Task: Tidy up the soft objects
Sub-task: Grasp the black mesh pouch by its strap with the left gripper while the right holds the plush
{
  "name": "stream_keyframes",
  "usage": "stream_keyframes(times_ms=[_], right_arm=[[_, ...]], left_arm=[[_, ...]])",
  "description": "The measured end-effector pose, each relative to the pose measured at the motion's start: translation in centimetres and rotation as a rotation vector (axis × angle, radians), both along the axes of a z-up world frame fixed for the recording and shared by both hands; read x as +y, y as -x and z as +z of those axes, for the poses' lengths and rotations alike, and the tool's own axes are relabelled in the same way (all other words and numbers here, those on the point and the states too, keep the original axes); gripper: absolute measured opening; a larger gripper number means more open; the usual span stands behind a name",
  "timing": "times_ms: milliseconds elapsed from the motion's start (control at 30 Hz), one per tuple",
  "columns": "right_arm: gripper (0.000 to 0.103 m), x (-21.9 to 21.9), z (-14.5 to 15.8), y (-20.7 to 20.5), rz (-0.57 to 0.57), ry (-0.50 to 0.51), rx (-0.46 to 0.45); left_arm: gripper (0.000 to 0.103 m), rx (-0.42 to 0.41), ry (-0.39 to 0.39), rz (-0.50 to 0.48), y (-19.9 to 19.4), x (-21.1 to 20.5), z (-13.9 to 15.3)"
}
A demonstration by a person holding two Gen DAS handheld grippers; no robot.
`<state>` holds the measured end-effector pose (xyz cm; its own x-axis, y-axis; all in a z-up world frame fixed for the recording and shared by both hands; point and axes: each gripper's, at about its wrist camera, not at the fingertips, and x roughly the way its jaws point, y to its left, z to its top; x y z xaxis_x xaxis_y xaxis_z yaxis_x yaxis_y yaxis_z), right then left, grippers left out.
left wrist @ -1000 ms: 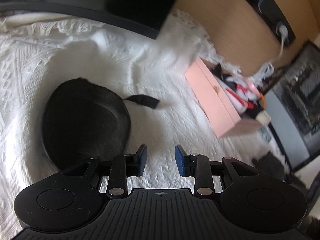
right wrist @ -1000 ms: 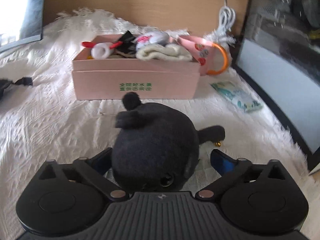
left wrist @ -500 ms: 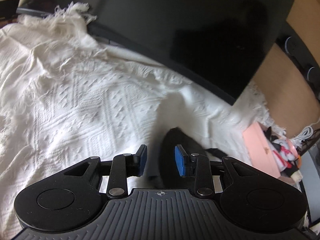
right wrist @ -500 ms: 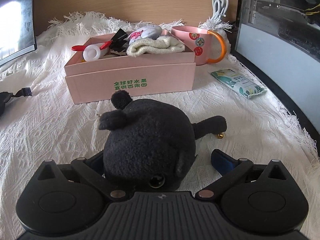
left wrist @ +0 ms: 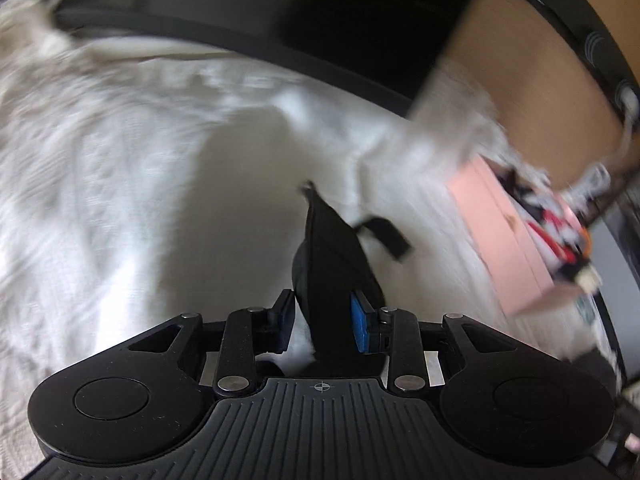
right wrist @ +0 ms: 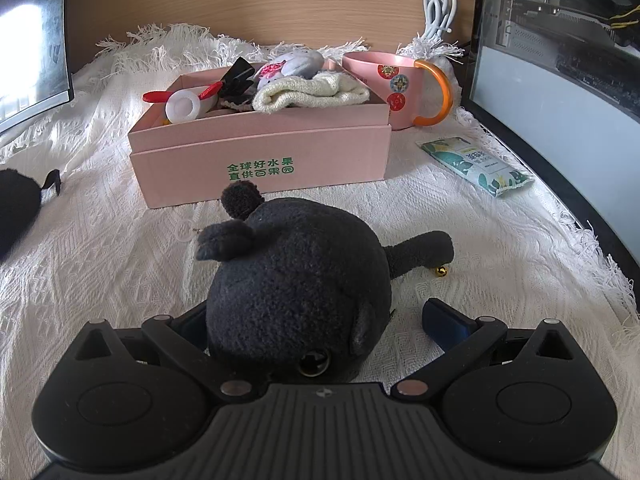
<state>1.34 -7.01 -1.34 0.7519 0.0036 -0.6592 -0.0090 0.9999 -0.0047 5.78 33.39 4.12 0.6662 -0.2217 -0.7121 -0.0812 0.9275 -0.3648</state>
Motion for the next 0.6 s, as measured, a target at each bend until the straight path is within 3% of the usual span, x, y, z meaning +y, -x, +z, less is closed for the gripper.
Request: stream_keyframes(times_ms=[233, 467, 600], right_arm=[[0.103, 0.0, 0.1, 0.0, -0.004, 0.000, -0.002], [0.103, -0.1, 0.0, -0.1, -0.002, -0.005, -0.001], [0.103, -0.1, 0.1, -0.2, -0.003, -0.007, 0.003]], left_arm=[[0.033, 0.005, -0.055, -0.055, -0.6, -2.0, -0.2], [0.033, -0.009, -0.048, 0.027, -2.5, -0.9, -0.4], [0.034, 0.003, -0.035, 0.018, -4.4, -1.2, -1.4]])
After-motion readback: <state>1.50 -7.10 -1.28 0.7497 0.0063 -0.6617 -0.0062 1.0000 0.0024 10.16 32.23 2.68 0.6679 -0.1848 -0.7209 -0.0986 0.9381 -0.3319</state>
